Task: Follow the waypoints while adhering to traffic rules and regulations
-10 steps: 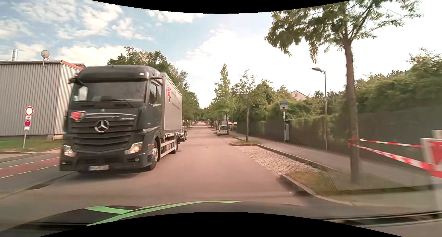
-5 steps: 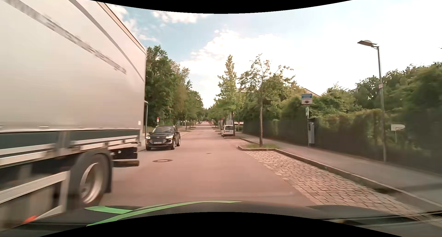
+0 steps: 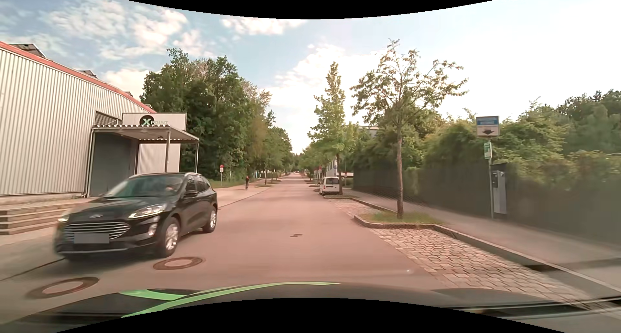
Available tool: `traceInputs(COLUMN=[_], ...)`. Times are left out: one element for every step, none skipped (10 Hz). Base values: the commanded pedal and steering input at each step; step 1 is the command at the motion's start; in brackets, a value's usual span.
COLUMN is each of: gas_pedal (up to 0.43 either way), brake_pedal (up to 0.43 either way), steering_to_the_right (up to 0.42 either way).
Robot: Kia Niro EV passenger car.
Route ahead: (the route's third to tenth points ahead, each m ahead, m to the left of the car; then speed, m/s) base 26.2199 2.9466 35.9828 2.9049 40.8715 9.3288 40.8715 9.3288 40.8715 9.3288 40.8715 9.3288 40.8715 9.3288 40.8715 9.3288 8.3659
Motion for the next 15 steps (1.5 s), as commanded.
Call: traceInputs(gas_pedal=[0.0,0.0,0.0,0.0,0.0,0.0,0.0,0.0,0.0,0.0,0.0,0.0,0.0,0.0,0.0], brake_pedal=[0.0,0.0,0.0,0.0,0.0,0.0,0.006,0.024,0.037,0.049,0.061,0.073,0.085,0.104,0.11], steering_to_the_right=[-0.026,-0.024,-0.021,-0.019,-0.019,-0.017,-0.016,-0.015,-0.012,-0.007,-0.003,-0.001,-0.001,-0.001,0.0])
